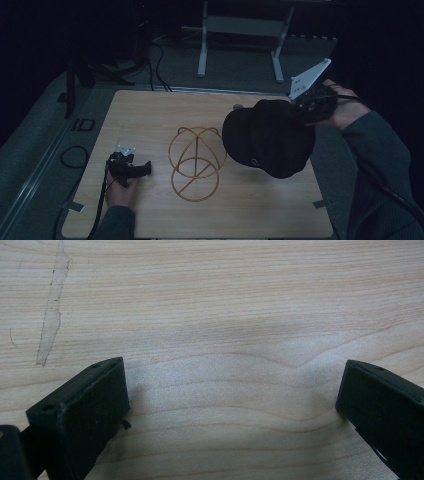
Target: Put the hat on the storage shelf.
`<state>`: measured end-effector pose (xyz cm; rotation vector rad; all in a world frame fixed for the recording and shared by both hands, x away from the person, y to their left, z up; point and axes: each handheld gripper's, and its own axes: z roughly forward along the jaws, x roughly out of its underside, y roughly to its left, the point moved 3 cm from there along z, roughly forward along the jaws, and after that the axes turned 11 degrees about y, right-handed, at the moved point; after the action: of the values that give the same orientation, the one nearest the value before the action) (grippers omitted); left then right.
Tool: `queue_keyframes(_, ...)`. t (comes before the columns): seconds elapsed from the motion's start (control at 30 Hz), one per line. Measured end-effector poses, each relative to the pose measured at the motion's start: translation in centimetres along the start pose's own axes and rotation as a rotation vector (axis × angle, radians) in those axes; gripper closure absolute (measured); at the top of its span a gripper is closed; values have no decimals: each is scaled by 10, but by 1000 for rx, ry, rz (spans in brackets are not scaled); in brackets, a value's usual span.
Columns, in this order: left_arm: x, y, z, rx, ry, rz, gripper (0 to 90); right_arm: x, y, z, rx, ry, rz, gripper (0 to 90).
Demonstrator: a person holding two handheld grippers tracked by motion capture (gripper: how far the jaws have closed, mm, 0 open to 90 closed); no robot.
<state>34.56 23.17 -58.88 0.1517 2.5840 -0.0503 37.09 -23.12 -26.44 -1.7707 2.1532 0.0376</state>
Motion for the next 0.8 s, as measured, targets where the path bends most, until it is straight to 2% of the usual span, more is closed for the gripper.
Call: queue_keyframes(0.8,0,0,0,0,0,0,1,-9,2,-7,-10,-81,-24,854)
